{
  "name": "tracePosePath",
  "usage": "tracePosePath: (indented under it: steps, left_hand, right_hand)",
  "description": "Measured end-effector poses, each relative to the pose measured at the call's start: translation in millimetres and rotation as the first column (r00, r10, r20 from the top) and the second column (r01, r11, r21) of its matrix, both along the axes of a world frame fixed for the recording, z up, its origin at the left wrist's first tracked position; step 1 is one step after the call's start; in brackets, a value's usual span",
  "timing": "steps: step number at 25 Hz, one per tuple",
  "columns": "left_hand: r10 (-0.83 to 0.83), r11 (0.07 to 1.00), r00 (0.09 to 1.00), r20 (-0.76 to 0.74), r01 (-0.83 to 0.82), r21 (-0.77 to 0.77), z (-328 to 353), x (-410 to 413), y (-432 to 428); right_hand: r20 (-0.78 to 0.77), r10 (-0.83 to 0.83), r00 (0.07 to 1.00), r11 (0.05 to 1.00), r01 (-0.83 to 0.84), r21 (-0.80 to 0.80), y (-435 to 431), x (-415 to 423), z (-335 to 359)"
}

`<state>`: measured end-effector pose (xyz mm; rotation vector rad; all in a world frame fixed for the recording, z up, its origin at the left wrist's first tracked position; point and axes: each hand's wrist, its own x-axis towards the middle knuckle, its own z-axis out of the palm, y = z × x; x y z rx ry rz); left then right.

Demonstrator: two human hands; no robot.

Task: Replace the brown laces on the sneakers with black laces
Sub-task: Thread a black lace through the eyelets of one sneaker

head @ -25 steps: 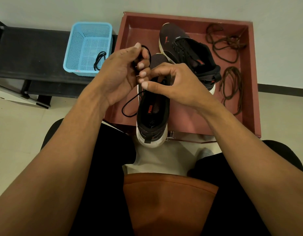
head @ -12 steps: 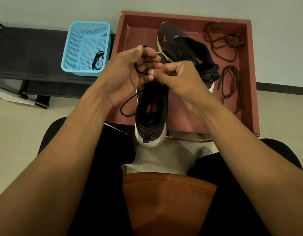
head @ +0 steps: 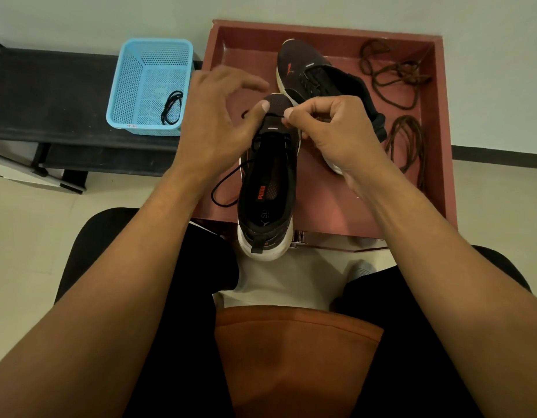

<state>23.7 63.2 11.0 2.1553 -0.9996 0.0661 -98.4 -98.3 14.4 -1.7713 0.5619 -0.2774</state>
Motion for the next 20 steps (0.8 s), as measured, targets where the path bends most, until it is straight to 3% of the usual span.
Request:
tracePosePath:
  steps: [3,8,12,16,20]
  left_hand:
    - [-0.153,0.984,0.988,0.002,0.152,0.092,2.3,-4.2,-4.3]
    - [-0.126,0.991,0.988,-0.094,0.129,0.028,0.4,-4.3,-4.9]
    - [-0.129,0.988,0.980,-0.153,0.140,0.059,-3.6,-1.0,-1.8]
    - [-0.155,0.978,0.970,-0.189,0.177,0.109,-2.5,0.6,0.9]
    - [-0.184,0.971,0.955,-0.231,0.213,0.108,-1.5,0.1,3.6]
  right_hand:
    - [-0.022,-0.017,1.000,1.000,0.016,-0.025,-0.8,-1.3,0.6]
    - [-0.073,0.005,0.997,0.998,-0.009,-0.056,-1.2,-3.6,2.9]
    - [-0.313,0.039,0.949,0.945,-0.137,-0.298,-0.9,-14.9,2.8]
    - [-0.435,0.146,0.889,0.940,-0.261,-0.219,6.5,-25.7,10.5]
    - [-0.383,0.085,0.920,0.957,-0.182,-0.224,11.1,-23.9,7.0]
